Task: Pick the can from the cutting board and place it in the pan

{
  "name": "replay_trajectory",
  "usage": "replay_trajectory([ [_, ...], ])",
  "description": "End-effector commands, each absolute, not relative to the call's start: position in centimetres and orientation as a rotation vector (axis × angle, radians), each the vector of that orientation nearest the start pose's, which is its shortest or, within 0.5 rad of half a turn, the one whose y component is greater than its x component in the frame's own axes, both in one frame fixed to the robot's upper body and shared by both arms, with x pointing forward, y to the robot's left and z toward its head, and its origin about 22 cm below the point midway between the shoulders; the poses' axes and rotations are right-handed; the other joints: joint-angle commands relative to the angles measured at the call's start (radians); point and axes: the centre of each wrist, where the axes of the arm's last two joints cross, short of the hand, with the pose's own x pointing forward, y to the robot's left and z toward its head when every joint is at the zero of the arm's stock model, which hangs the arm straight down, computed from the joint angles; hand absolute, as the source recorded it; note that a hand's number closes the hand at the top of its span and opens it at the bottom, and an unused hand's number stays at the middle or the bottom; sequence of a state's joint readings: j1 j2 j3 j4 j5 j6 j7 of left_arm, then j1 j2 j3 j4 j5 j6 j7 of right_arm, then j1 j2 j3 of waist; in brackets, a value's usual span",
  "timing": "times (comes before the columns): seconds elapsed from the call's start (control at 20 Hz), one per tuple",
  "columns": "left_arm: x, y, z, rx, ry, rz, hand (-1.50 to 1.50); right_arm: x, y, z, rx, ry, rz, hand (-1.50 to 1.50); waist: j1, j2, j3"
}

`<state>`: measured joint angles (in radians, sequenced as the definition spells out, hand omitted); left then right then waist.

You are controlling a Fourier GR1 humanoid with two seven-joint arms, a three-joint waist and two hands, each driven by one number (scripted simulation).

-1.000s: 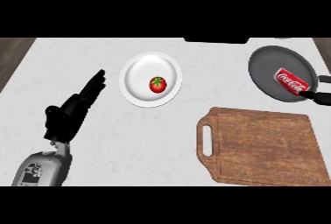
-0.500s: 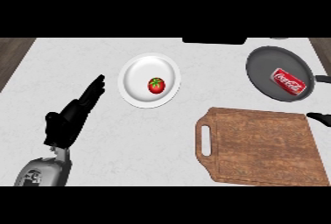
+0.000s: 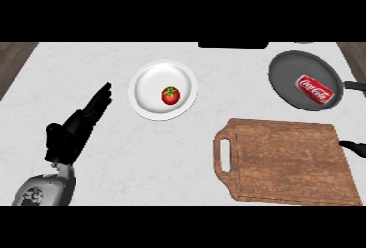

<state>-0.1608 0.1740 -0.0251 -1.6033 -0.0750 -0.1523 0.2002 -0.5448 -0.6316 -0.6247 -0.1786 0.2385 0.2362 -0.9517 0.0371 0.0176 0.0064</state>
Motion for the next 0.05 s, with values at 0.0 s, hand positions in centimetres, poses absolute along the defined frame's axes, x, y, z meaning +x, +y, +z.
replay_trajectory([
  [0.0, 28.65, 23.49, 6.20, 0.073, -1.518, -0.375, 0.00, 26.63, -48.07, -4.24, -0.398, -1.858, 0.002, -1.50, -0.003, 0.000, 0.000],
])
